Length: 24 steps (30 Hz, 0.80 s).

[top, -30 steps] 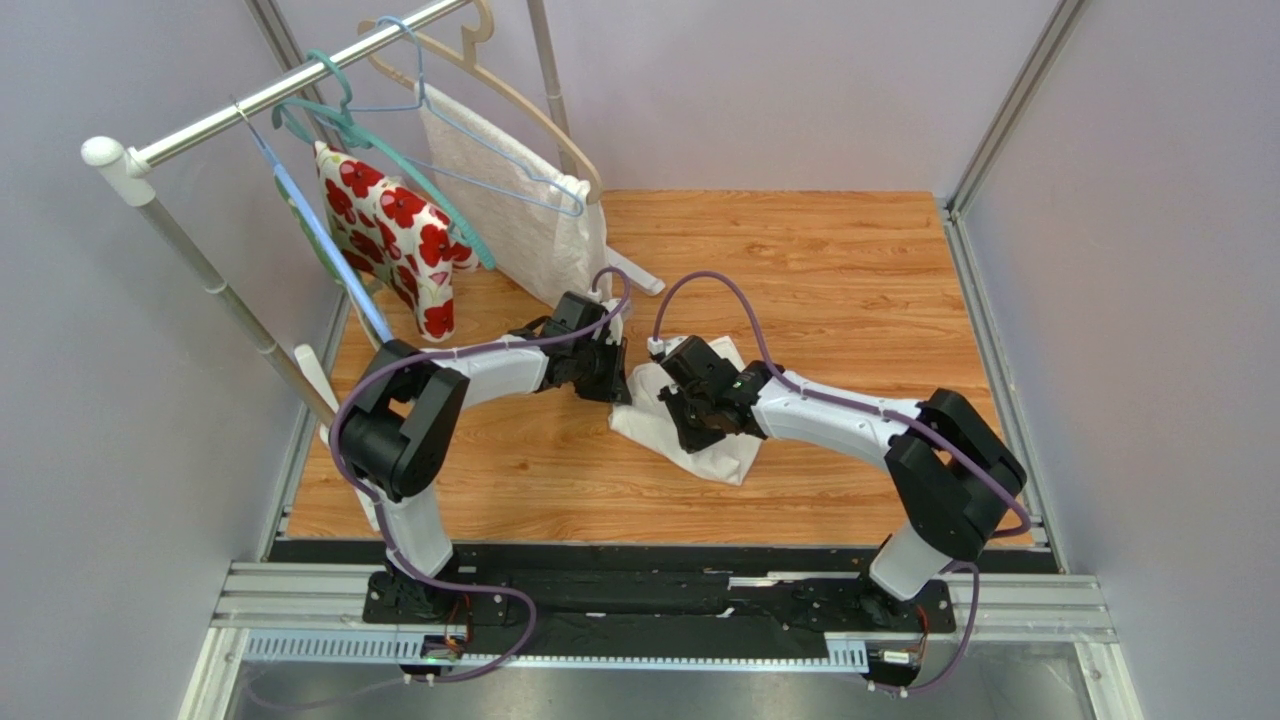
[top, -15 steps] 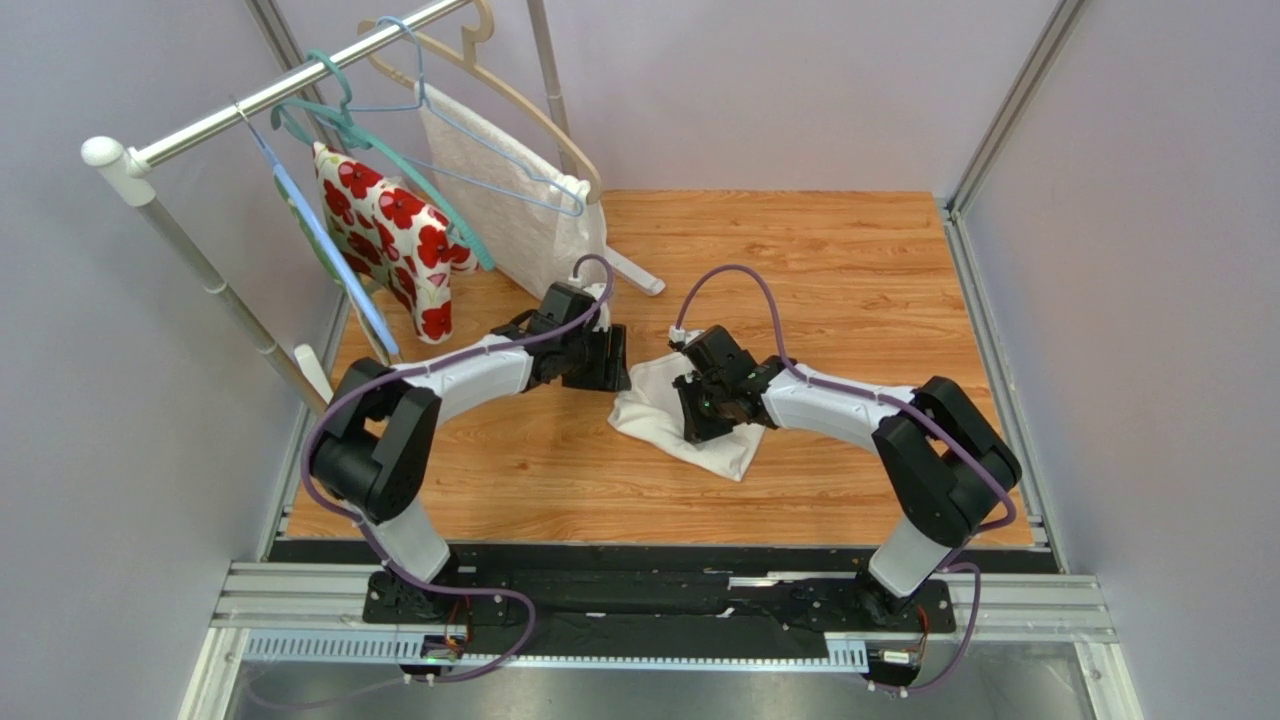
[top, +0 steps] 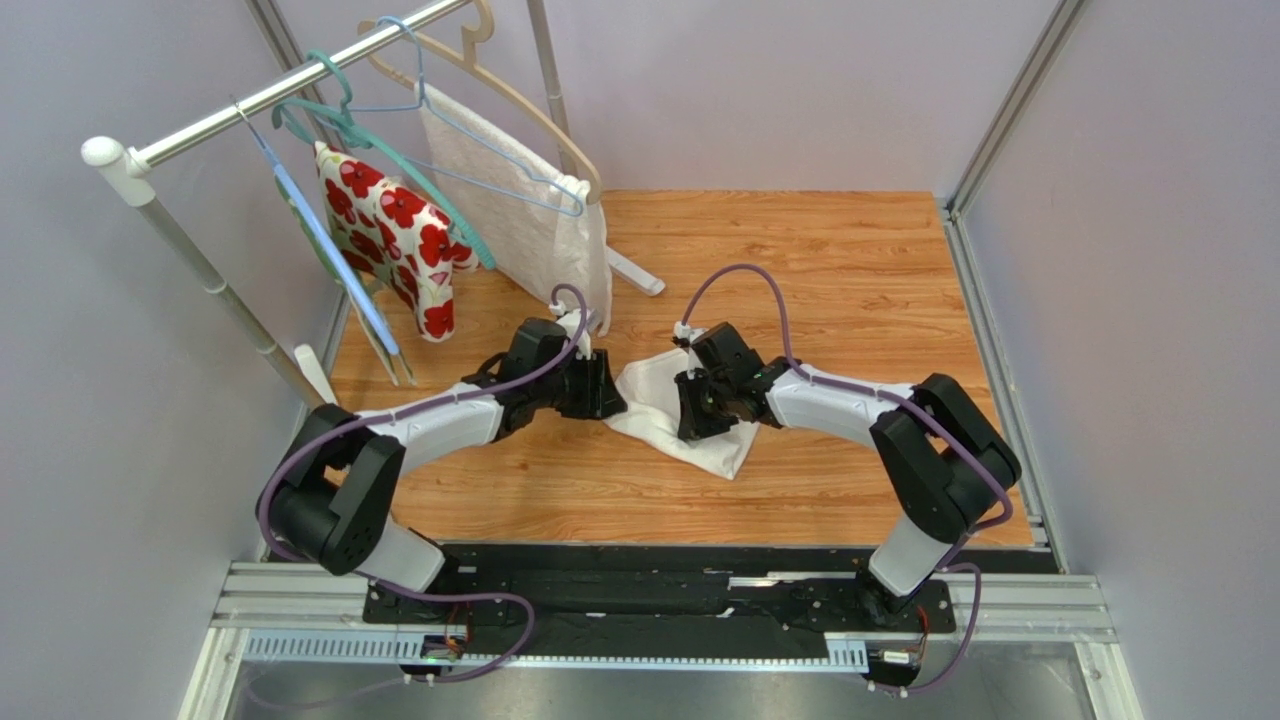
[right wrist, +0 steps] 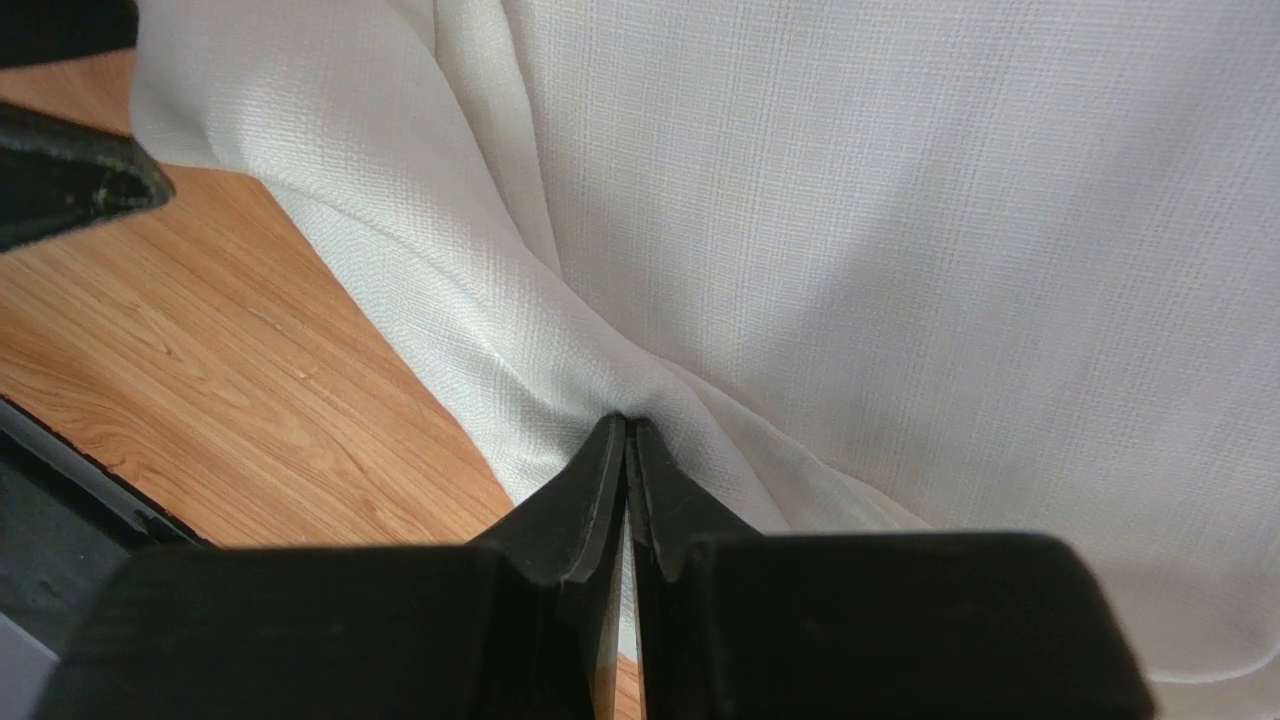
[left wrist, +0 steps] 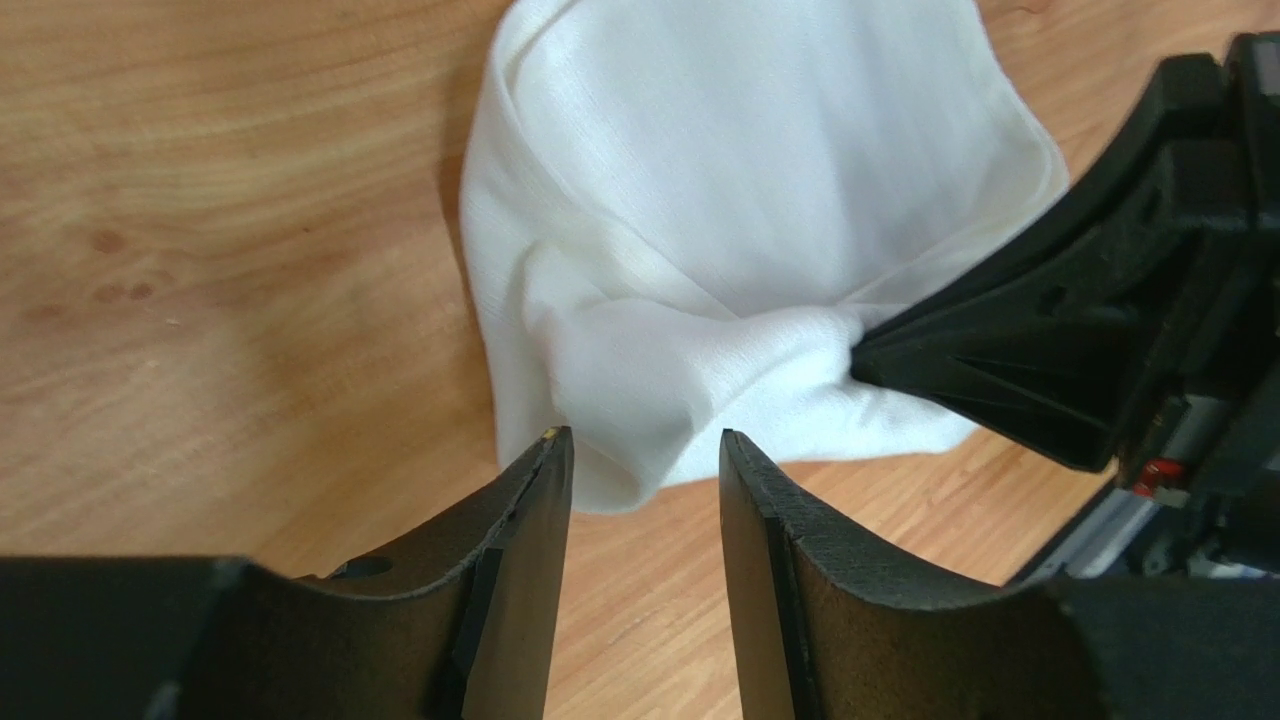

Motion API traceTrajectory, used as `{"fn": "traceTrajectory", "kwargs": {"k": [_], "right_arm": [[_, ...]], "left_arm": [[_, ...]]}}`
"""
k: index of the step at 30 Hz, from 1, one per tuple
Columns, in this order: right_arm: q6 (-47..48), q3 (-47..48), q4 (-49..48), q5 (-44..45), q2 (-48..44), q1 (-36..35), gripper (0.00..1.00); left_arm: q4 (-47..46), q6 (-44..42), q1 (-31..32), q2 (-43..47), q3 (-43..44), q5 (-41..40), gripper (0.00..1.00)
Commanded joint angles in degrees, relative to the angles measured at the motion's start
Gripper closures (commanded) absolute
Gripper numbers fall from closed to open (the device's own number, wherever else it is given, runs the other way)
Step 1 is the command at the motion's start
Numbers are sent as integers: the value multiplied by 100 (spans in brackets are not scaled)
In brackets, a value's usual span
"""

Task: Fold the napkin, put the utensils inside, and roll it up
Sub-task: Roll the napkin with the utensil

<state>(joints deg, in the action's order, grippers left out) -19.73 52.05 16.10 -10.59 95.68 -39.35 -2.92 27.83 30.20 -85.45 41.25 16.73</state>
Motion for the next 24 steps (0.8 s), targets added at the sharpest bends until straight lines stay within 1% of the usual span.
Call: {"fn": "traceTrajectory", "kwargs": {"k": [1,5,7,10,12,14,24], "right_arm": [[39,-275,201,198,434,-2,91],[39,-283,201,189,452,7,91],[30,-301,210,189,452,-2,91],[30,-310,210,189,469,7,92],[30,-310,201,171,504,-2,92],[22,-327,201,163,504,7,92],[56,-424,139,127,434,-2,92]], "left_arm": [[-885,476,-14,599,-319,348,51],[-1228,819,-5,968,-697,383,51],[-1273,890,-5,1030,-689,471,51],[-1272,881,-5,732,-514,796,51],[-1500,969,-5,443,-461,1067,51],[-1676,1048,-5,223,-417,1157,51],[-2301,1075,-5,-455,-328,771,51]]}}
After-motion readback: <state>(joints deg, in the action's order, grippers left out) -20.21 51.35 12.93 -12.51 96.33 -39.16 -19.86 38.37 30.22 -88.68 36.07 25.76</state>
